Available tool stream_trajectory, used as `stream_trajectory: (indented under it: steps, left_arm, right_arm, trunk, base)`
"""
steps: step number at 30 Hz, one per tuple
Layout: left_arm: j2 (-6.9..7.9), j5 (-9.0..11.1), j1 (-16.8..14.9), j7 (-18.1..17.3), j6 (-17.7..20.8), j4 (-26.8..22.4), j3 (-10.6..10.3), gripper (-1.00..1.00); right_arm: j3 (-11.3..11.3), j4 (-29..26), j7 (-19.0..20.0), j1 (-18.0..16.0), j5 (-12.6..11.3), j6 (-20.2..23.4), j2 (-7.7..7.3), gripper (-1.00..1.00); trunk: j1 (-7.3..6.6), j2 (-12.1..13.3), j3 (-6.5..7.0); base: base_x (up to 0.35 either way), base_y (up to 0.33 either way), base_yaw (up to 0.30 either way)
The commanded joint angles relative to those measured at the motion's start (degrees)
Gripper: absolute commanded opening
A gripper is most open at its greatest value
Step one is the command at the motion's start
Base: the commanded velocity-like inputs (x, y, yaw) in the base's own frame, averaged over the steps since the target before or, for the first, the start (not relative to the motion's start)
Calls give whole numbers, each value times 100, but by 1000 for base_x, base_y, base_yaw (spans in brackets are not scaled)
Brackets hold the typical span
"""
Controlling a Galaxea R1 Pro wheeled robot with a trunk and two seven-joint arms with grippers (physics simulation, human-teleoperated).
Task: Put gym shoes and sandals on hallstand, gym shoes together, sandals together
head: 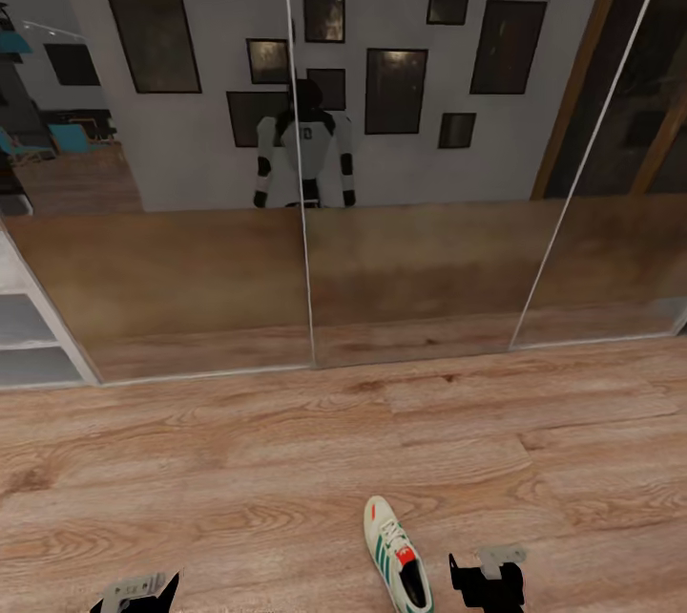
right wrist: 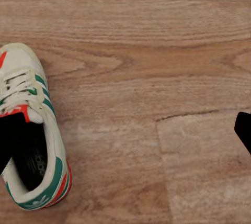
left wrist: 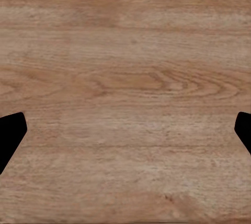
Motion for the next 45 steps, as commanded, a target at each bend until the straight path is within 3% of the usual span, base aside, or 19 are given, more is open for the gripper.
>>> stream_trajectory:
  steps: [1, 11, 45]
  left_arm:
    - [-4, -58, -7, -30, -25, 6, 50, 100]
    - [-2, -58, -7, -31, -30, 6, 47, 100]
    - [-10, -82, -7, -32, -25, 15, 44, 100]
  right_arm:
    - [49, 2, -36, -3, -8, -10, -1, 100]
    - [43, 2, -36, -5, -8, -10, -6, 100]
    - [58, -5, -10, -4, 18, -10, 2, 100]
  trunk:
    - [-1, -2, -5]
    - [-1, -2, -5]
    - [-1, -2, -5]
  base:
    - [1, -1, 271]
    - [0, 0, 149]
    - [0, 0, 5]
